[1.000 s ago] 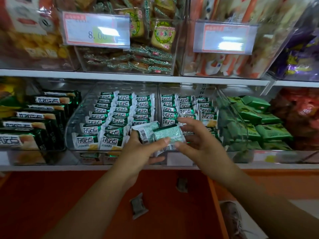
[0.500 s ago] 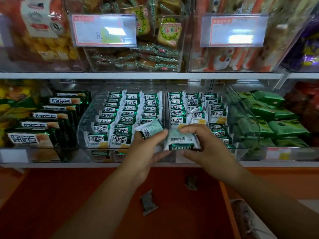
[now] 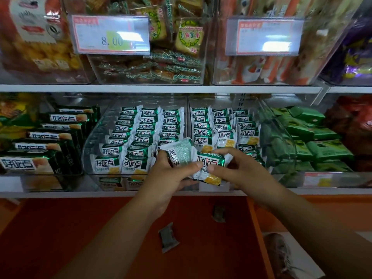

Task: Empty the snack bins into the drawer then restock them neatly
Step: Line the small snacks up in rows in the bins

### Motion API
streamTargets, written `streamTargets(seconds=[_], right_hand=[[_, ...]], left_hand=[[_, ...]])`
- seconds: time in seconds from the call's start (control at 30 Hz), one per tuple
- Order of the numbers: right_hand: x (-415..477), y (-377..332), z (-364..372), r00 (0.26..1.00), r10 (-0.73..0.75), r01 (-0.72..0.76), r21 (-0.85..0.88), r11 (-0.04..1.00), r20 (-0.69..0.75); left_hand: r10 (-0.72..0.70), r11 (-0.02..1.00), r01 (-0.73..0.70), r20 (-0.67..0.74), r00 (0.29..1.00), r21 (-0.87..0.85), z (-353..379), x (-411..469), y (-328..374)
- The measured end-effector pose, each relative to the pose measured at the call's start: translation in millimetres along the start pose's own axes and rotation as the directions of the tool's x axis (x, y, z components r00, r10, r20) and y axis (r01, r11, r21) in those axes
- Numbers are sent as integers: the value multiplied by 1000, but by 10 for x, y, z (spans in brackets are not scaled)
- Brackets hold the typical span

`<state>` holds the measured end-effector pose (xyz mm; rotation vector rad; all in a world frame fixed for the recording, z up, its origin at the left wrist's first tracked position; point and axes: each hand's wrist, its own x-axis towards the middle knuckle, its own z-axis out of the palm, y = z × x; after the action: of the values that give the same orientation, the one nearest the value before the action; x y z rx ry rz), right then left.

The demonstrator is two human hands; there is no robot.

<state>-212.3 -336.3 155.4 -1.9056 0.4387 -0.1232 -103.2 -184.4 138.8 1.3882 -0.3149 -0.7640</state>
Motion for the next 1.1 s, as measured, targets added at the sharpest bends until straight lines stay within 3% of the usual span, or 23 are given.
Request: streamTargets(seconds=[0.1, 0.27, 0.4, 0.5, 0.57, 0.7, 0.8, 0.97, 1.03, 1.1], right_hand=[[85, 2, -154, 1000, -4, 5, 47, 999, -11], [540, 271, -662, 942, -12, -41, -152, 987, -335], [916, 546, -737, 949, -34, -80, -342, 936, -314], [1167, 639, -625, 969, -76, -58, -519, 853, -234], [1245, 675, -581, 963, -86, -87, -598, 797, -255], [1260, 736, -544, 940, -109, -102, -573, 813, -322], [1246, 744, -493, 942, -103, -98, -551, 829, -321], [1070, 637, -474, 906, -152, -161, -654, 739, -394], [912, 482, -457, 866, -279, -77, -662, 745, -415], [655, 272, -386, 862, -361, 105, -572, 814, -357]], left_hand=[[22, 999, -21, -25, 999, 40, -20, -20, -14], [-47, 993, 61, -132, 990, 103, -133, 6, 35], [-89, 991, 105, -180, 980, 83, -167, -4, 59], [-47, 993, 67, -191, 980, 99, -186, 17, 50], [-30, 993, 51, -190, 981, 108, -200, 40, 44], [-26, 991, 46, -160, 987, 124, -239, 63, 33], [-13, 956, 51, -131, 991, 290, -268, 65, 9], [-48, 978, 65, -89, 995, 200, -216, -2, 73], [-65, 987, 76, -82, 995, 139, -184, -9, 80], [-53, 994, 60, -69, 996, 95, -143, -14, 72]])
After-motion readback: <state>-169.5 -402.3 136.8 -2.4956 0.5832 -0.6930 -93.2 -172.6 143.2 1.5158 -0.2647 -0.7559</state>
